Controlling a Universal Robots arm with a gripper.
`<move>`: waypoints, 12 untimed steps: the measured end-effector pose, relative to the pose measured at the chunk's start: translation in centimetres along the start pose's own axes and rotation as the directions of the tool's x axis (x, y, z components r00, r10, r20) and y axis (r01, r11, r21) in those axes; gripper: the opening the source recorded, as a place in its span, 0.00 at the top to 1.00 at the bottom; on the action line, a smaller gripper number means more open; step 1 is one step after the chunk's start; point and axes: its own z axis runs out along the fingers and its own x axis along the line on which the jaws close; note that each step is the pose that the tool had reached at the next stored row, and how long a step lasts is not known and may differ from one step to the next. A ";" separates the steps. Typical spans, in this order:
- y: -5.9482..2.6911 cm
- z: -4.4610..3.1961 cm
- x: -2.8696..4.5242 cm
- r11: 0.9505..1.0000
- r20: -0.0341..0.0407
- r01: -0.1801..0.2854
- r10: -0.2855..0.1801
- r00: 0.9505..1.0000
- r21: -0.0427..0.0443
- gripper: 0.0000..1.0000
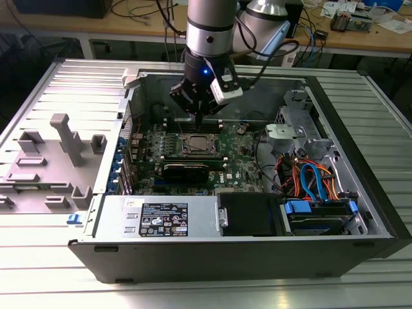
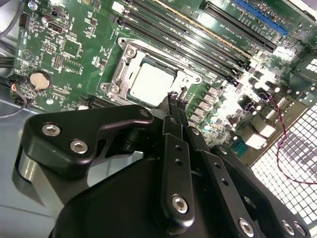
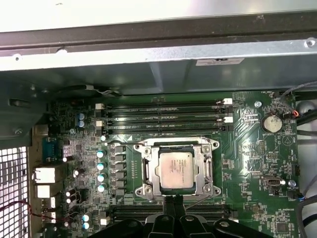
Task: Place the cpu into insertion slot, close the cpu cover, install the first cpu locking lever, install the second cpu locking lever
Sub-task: 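Install the first cpu locking lever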
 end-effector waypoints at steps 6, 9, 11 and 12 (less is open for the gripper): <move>-0.02 0.09 0.64 1.000 0.029 -0.001 0.001 1.000 -0.001 0.89; -0.19 0.29 4.87 1.000 0.030 0.000 0.000 1.000 -0.005 0.89; -0.20 0.29 4.99 1.000 0.030 0.005 -0.005 1.000 -0.005 0.89; -0.20 0.34 5.14 1.000 0.031 0.011 -0.011 0.999 -0.004 0.89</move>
